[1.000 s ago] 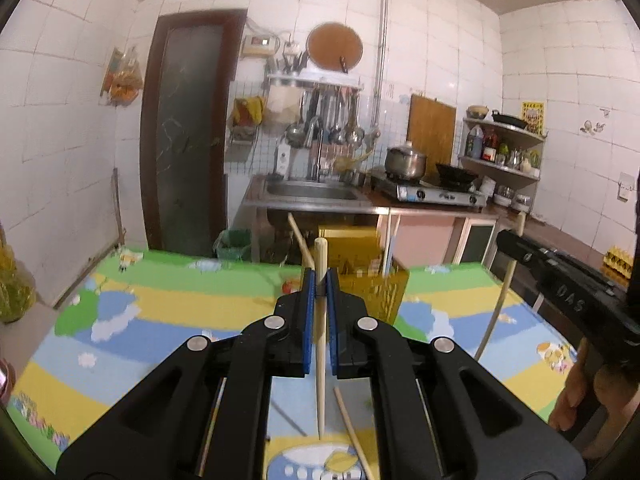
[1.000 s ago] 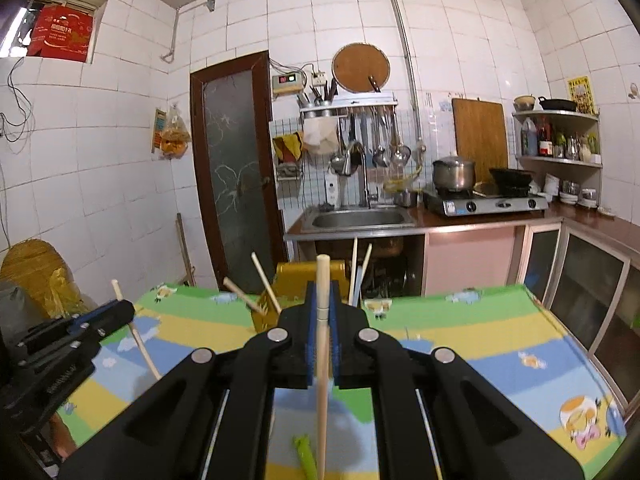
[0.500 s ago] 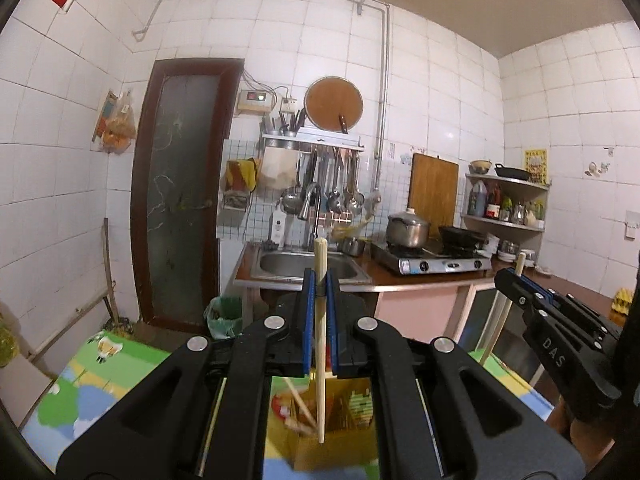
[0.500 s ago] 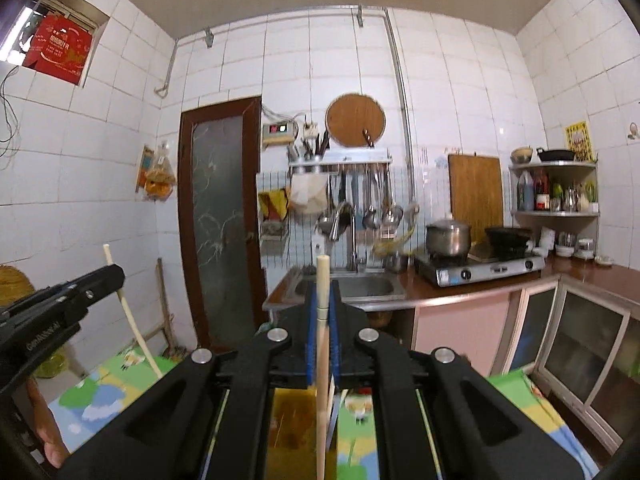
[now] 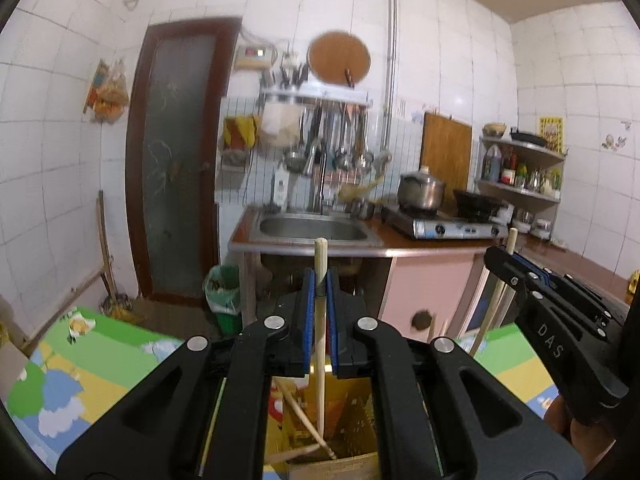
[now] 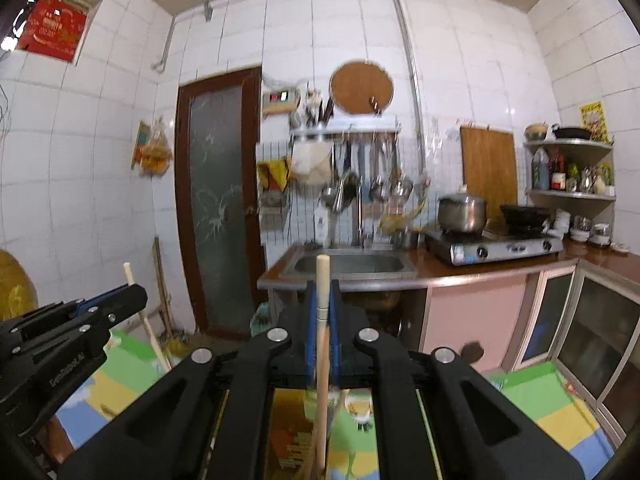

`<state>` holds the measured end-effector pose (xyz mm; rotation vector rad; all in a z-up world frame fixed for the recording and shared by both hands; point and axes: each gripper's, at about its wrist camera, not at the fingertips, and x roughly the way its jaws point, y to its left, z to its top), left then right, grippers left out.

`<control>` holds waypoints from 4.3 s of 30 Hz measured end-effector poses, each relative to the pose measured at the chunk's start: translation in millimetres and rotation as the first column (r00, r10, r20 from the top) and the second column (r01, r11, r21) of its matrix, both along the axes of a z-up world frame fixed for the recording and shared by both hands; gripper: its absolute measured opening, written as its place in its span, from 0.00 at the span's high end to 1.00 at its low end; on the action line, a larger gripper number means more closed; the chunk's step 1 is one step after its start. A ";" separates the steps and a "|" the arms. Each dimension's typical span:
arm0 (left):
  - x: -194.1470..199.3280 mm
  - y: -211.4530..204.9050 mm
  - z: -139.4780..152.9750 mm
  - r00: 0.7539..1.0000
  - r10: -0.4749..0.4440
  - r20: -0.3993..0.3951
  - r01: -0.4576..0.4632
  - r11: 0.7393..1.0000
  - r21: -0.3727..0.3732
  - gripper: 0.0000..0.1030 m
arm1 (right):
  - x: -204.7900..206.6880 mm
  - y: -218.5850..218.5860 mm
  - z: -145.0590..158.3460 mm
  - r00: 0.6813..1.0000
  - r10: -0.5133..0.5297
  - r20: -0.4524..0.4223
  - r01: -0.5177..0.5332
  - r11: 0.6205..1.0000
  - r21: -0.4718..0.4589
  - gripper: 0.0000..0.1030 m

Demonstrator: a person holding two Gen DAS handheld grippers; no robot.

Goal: Organize utensils
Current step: 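Lift both held chopsticks and carry them over the yellow holder, then open both tools to drop the chopsticks into the yellow holder, then move both tools down to the green frog fork and last chopstick, then close the right tool on the green frog-handled fork while the left tool grasps the last chopstick, then lift the fork and chopstick and carry both over the yellow holder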

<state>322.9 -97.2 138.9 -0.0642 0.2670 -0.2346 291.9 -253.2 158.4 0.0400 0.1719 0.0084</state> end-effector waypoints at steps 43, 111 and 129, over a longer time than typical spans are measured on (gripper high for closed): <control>-156.0 114.6 -88.6 0.945 0.139 -0.296 -0.138 0.990 0.023 0.05 | -146.2 9.0 -104.9 0.919 -0.027 -0.393 0.024 1.000 -0.014 0.19; -115.6 -28.6 -200.8 0.780 0.054 -0.624 0.088 0.977 0.194 0.95 | -123.8 -17.9 -203.4 0.741 -0.002 -0.672 0.058 0.996 0.061 0.85; -167.3 21.1 -121.2 0.929 0.023 -0.370 0.019 0.994 0.110 0.96 | -170.5 11.4 -136.2 0.903 -0.014 -0.429 0.046 0.997 0.063 0.85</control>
